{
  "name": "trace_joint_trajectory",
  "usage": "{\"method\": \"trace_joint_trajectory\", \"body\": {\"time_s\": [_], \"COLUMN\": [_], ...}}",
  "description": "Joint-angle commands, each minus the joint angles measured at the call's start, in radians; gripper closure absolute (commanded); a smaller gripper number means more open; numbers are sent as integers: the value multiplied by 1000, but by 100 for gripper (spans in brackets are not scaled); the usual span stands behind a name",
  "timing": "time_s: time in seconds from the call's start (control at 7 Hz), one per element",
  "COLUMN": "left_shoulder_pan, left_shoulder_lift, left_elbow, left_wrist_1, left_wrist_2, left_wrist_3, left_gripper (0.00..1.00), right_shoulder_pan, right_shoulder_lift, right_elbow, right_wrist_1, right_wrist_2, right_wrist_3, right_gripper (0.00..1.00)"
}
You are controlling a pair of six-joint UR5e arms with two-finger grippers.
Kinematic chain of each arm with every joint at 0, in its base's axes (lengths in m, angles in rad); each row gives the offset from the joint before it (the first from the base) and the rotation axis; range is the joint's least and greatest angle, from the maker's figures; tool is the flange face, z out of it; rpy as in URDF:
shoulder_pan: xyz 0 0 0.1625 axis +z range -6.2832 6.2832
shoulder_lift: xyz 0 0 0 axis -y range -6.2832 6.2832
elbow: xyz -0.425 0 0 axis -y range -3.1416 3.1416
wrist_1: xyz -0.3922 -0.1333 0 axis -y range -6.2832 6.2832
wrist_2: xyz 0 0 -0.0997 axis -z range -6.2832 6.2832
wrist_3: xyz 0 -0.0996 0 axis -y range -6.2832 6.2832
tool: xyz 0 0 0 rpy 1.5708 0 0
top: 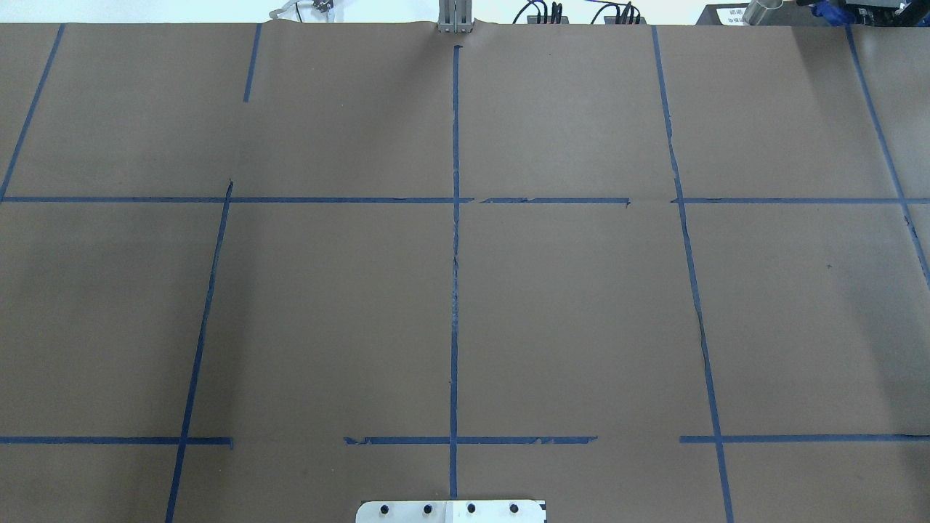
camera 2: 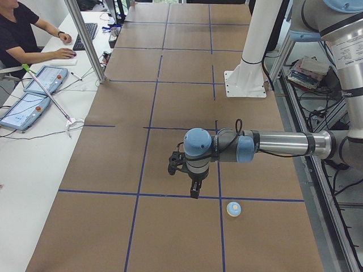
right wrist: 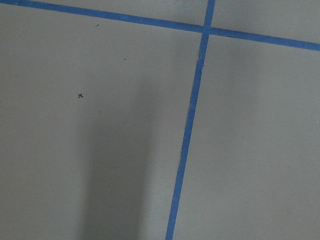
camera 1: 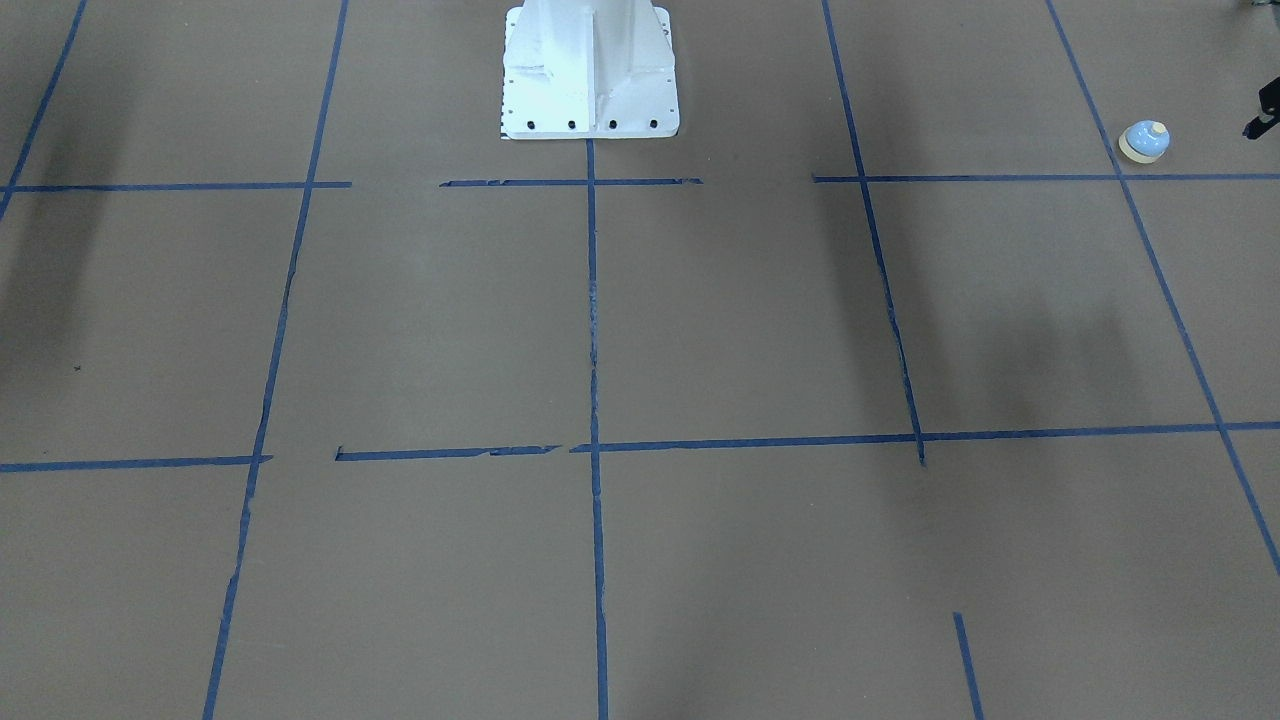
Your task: Place and press bell with both arms
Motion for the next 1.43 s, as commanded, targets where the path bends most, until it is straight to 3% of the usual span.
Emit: {"method": "trace_joint_trajectory", "body": {"time_s": [0.0,0.29,0.43,0.71,1.29], "left_shoulder_pan": [120,163,218,362,485], "left_shoulder_lift": [3,27,67,104,155], "left_elbow": [91,242,270,270,314], "left_wrist_1": [-117,-402,-477,-500,-515], "left_wrist_2": [5,8,8,6,8], "left_wrist_3": [-2,-184,-198,-275,-313], "left_gripper": [0,0,0,0,0], "right_shoulder_pan": [0,0,0,0,0], "right_shoulder_lift": [-4,-9,-14,-14,-14], "right_elbow": [0,0,2,2,2], "right_wrist_1": [-2,-2,0,0,0], "right_wrist_2": [10,13,13,13,13], "right_wrist_3": [-2,-2,-2,-2,-2], "right_gripper": [0,0,0,0,0]}}
